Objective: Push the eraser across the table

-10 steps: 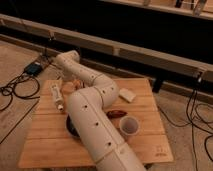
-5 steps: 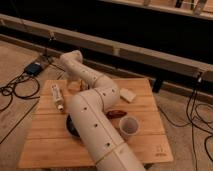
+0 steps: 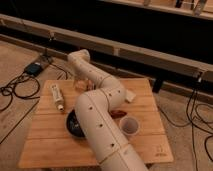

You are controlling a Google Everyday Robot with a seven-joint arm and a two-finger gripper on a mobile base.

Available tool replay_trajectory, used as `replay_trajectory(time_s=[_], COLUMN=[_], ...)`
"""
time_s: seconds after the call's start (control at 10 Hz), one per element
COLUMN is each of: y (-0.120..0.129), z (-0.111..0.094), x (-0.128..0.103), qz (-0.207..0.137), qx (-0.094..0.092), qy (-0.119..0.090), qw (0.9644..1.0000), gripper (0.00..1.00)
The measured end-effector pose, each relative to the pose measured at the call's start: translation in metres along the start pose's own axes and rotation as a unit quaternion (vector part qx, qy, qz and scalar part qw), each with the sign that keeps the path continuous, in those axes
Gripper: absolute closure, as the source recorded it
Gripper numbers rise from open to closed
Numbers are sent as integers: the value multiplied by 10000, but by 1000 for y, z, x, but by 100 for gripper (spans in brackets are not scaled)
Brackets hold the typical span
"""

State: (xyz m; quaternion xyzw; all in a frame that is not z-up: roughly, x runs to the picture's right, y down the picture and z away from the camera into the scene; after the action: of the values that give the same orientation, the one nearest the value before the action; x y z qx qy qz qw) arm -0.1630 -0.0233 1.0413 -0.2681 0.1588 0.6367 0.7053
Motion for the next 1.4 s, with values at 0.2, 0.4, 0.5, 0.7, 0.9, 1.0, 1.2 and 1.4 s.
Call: replay_trajectory(time_s=[0.2, 0.4, 0.5, 0.7, 0.9, 1.0, 1.2, 1.4], y=[-20, -41, -51, -71, -88, -95, -111, -128], z=[-1, -1, -1, -3, -5, -7, -9, -9], x=[1, 1, 2, 1, 1, 0, 0, 3], qz=[216, 430, 537, 736, 913, 992, 1206, 1463], qx=[63, 143, 178, 249, 290, 297, 256, 213], qy=[16, 21, 23, 12, -14, -30, -41, -13], qw=[9997, 9990, 9984, 9970, 9954, 9946, 9924, 9890], gripper=[35, 35, 35, 35, 35, 35, 35, 35])
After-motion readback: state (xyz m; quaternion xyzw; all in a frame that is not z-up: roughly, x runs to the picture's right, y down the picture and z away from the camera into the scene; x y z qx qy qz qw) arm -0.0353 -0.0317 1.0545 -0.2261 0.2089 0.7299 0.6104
